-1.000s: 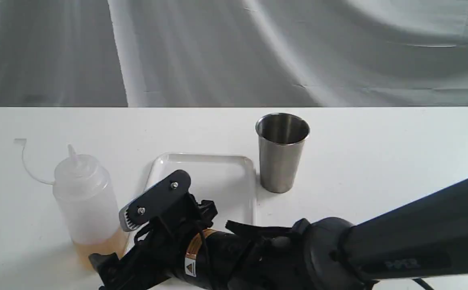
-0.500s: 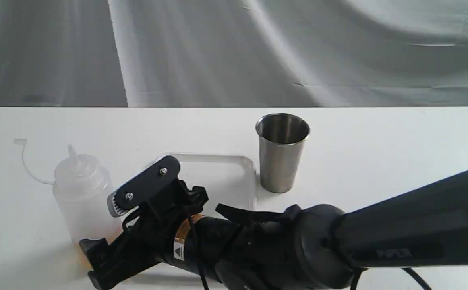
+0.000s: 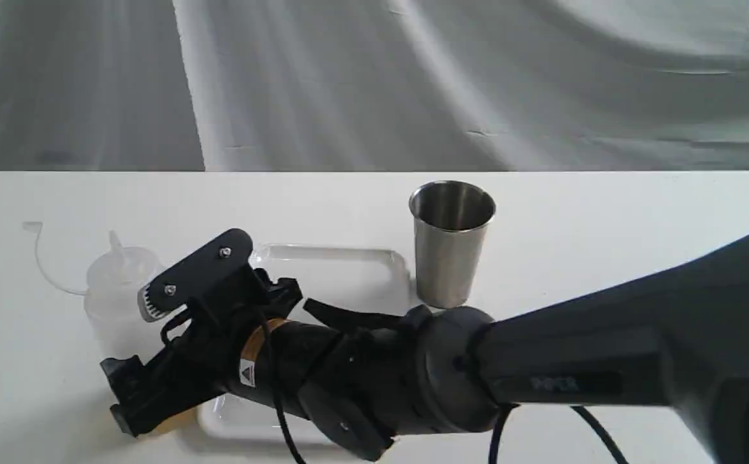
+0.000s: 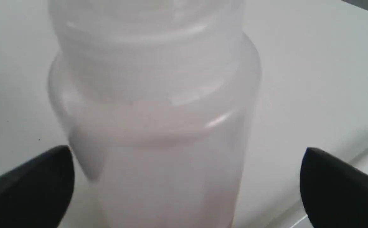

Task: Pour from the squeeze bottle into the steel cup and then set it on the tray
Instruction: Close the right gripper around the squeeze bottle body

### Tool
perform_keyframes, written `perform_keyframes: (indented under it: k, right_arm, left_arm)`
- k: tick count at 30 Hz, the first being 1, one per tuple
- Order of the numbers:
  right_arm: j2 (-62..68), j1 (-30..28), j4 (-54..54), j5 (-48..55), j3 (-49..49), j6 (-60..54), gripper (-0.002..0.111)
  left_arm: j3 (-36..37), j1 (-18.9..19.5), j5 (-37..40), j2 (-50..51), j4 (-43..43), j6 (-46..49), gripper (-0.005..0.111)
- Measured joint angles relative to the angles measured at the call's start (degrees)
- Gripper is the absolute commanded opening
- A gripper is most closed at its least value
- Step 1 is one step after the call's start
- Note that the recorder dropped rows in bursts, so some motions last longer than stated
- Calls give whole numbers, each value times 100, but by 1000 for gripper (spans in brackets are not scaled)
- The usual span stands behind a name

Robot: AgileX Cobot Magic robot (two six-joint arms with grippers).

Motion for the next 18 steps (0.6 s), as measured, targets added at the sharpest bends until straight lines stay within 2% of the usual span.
perform_keyframes:
  k: [9, 18]
  right_arm:
    - [427, 0, 0, 391, -682, -14, 95]
    - [561, 0, 4, 434, -815, -14, 95]
  left_arm:
    - [0, 0, 0, 0, 0, 0, 8]
    - [0, 0, 0, 0, 0, 0, 8]
